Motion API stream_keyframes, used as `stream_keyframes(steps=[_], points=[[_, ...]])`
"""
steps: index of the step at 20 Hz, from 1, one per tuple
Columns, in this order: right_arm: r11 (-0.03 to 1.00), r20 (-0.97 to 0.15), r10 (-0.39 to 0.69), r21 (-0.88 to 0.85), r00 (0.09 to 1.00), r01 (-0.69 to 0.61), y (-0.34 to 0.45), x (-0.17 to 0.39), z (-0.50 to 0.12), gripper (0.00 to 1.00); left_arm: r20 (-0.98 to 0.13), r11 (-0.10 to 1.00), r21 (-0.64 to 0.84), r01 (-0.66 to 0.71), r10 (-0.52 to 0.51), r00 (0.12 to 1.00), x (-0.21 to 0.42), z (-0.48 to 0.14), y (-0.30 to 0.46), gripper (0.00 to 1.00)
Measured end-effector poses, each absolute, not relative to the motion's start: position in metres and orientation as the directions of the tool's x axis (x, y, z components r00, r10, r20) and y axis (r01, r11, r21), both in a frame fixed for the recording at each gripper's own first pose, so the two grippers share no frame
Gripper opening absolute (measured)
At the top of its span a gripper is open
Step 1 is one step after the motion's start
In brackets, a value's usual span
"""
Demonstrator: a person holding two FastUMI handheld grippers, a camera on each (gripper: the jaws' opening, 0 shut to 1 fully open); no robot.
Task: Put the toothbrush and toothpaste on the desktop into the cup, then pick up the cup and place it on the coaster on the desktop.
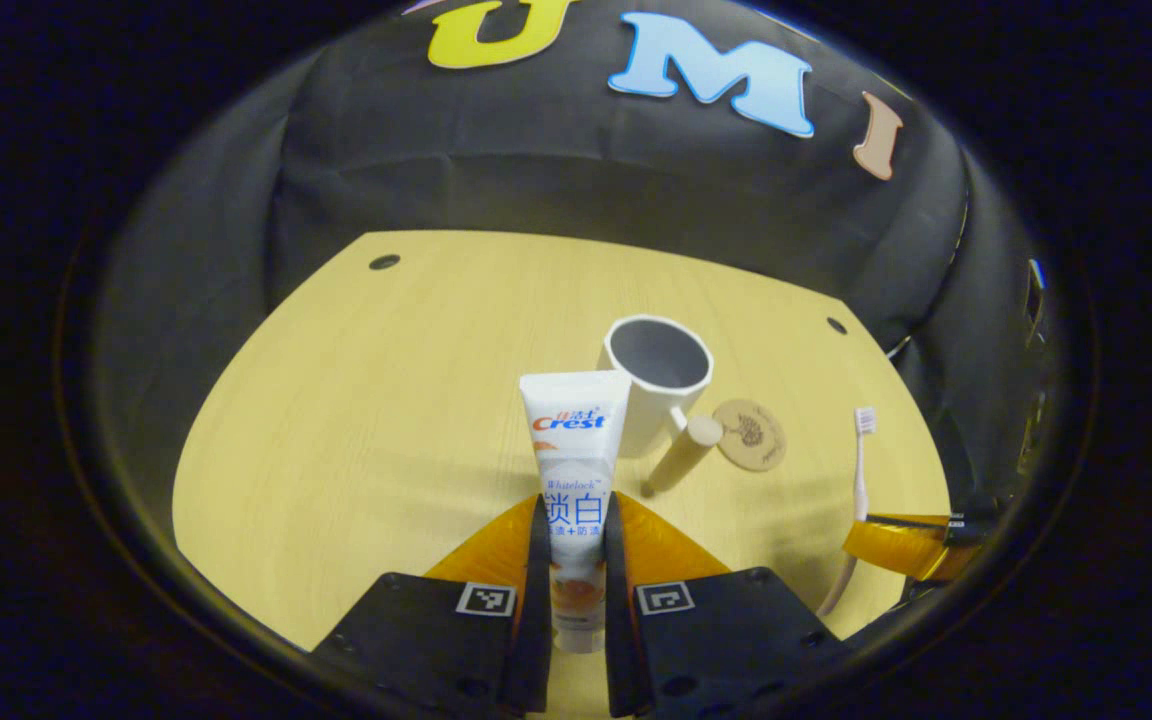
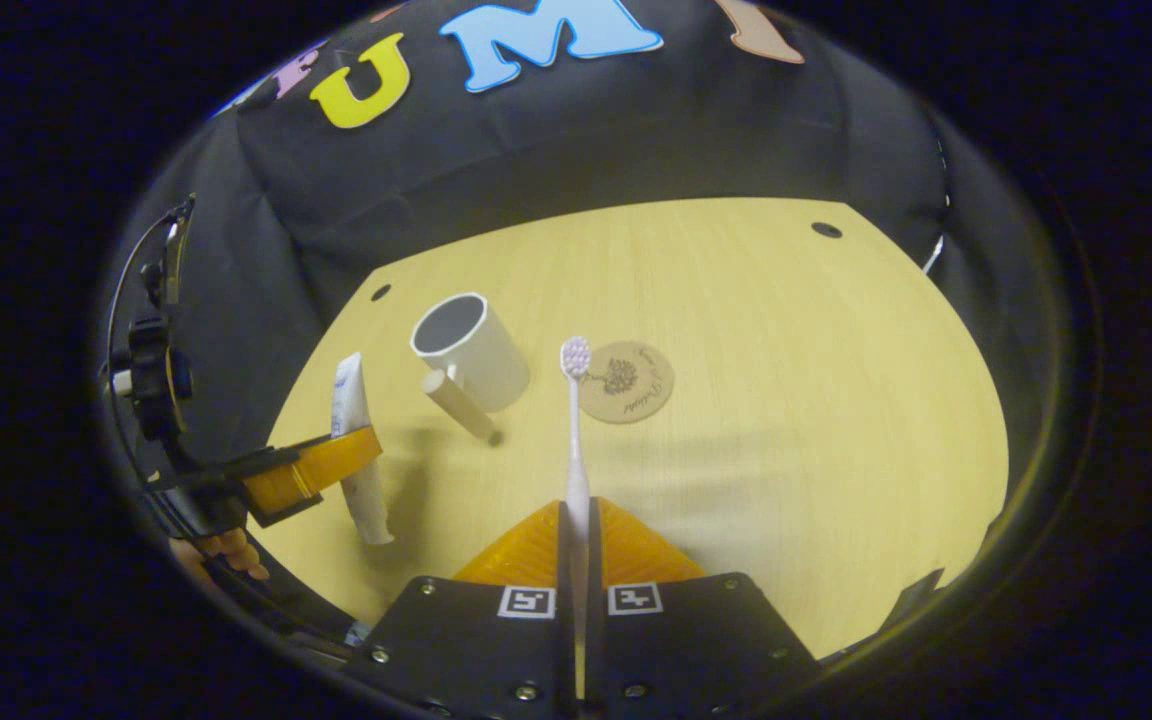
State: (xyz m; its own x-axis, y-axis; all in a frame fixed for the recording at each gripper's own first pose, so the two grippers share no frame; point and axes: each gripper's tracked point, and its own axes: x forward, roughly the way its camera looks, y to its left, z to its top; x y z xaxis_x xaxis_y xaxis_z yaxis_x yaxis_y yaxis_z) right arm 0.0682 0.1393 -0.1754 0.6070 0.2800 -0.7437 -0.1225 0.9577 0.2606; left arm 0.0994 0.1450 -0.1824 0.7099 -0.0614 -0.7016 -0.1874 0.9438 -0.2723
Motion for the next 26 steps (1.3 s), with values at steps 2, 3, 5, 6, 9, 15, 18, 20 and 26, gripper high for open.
stream_keyframes(steps=[2, 3, 5, 6, 9, 15, 18, 20, 26], points=[[0.951, -0.708, 0.298, 0.275, 0.640, -0.139, 0.144, 0.073, -0.164, 0.04, -0.638, 0.941, -0.288, -0.178, -0.050, 0.768, 0.108, -0.163, 0.153, 0.30], [0.948, -0.693, 0.307, 0.283, 0.652, -0.146, 0.146, 0.076, -0.160, 0.05, -0.606, 0.940, -0.295, -0.171, -0.046, 0.794, 0.116, -0.154, 0.158, 0.29], [0.941, -0.667, 0.326, 0.301, 0.670, -0.158, 0.150, 0.080, -0.153, 0.05, -0.549, 0.941, -0.298, -0.161, -0.031, 0.835, 0.133, -0.136, 0.164, 0.30], [0.936, -0.652, 0.338, 0.310, 0.678, -0.168, 0.153, 0.082, -0.149, 0.05, -0.519, 0.941, -0.300, -0.158, -0.022, 0.855, 0.138, -0.125, 0.168, 0.29], [0.934, -0.624, 0.345, 0.306, 0.701, -0.187, 0.158, 0.088, -0.140, 0.05, -0.408, 0.938, -0.316, -0.142, 0.001, 0.913, 0.157, -0.094, 0.180, 0.29], [0.940, -0.607, 0.326, 0.290, 0.724, -0.180, 0.160, 0.095, -0.128, 0.05, -0.254, 0.948, -0.314, -0.052, -0.031, 0.967, 0.201, -0.074, 0.174, 0.29], [0.945, -0.611, 0.310, 0.282, 0.729, -0.165, 0.159, 0.095, -0.129, 0.05, -0.203, 0.946, -0.324, 0.008, -0.078, 0.976, 0.227, -0.070, 0.162, 0.29], [0.949, -0.615, 0.301, 0.271, 0.729, -0.164, 0.160, 0.093, -0.130, 0.05, -0.195, 0.942, -0.334, 0.038, -0.109, 0.975, 0.242, -0.077, 0.151, 0.29], [0.952, -0.622, 0.287, 0.266, 0.728, -0.148, 0.163, 0.089, -0.133, 0.05, -0.241, 0.934, -0.353, 0.054, -0.147, 0.959, 0.271, -0.115, 0.137, 0.28]])
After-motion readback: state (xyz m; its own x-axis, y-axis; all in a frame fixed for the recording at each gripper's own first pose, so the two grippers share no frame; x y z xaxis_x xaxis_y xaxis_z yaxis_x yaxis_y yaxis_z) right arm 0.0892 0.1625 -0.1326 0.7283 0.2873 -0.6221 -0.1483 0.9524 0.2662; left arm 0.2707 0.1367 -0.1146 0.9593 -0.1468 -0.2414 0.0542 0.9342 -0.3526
